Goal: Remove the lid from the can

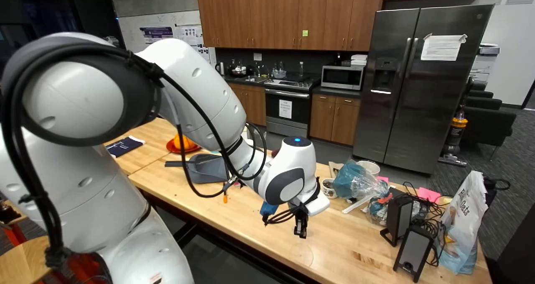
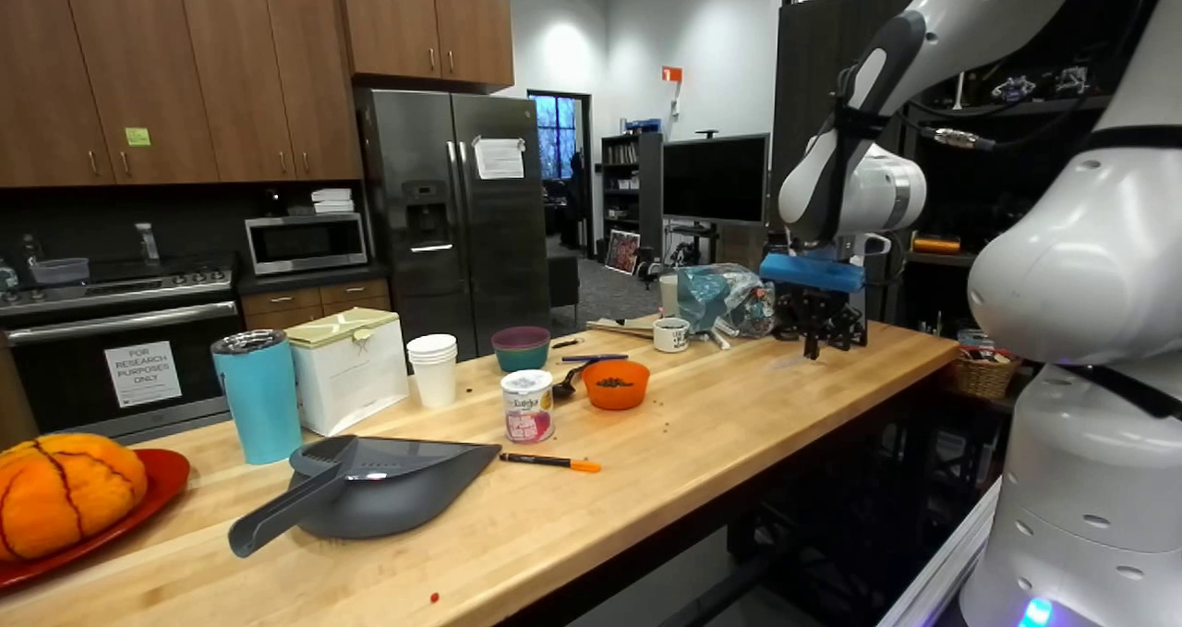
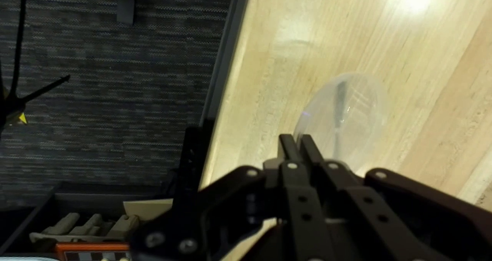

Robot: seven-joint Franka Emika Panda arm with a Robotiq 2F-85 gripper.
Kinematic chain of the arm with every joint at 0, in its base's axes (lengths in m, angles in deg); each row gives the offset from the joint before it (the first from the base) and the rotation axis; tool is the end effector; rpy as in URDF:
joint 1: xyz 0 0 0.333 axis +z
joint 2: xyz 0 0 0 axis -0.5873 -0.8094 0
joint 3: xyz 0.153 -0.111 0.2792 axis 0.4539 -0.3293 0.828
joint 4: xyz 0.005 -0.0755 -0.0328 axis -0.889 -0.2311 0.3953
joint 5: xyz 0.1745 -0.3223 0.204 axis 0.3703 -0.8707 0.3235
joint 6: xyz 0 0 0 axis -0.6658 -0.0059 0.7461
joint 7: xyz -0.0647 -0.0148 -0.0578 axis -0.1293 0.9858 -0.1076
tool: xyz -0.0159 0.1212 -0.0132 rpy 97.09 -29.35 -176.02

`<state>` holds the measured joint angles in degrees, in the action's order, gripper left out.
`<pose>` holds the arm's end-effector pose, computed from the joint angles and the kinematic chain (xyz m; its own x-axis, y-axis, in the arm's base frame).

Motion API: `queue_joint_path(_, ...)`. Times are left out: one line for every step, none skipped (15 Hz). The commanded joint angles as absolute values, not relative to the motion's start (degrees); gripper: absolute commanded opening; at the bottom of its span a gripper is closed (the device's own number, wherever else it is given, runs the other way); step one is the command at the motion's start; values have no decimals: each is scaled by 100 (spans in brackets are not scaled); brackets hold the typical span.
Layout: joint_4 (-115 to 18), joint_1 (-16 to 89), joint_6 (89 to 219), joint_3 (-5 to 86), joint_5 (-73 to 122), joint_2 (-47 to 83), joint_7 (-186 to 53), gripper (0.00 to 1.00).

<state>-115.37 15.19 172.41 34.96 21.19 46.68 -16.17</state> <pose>0.3499 -0.2000 0.2684 0.1714 -0.9821 0.0777 -0.9815 -0.1770 -0.0724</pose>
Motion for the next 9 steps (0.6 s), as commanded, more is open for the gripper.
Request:
queue_joint_path(-11367, 1403, 17576, 3406, 2171, 4411, -1820, 1)
queue_joint_path(-11312, 1410, 17653, 3385, 2191, 4344, -1906, 1)
queue_joint_path(-11225, 1446, 17720, 3356, 2235, 4235, -2038, 1)
queue_joint_path(-11151, 1489, 17782, 3324, 2308, 4133, -2164, 1)
queue_joint_path(-11065, 1540, 17849, 3299, 2406, 4022, -2302, 1)
queue_joint_path(-10963, 1590, 17938, 3304, 2502, 3885, -2419, 1)
queue_joint_path(-10853, 1614, 18014, 3319, 2549, 3751, -2515, 1)
queue_joint_path(-10715, 1666, 18063, 3315, 2654, 3599, -2639, 1)
queue_joint_path(-10592, 1724, 18087, 3297, 2812, 3467, -2781, 1)
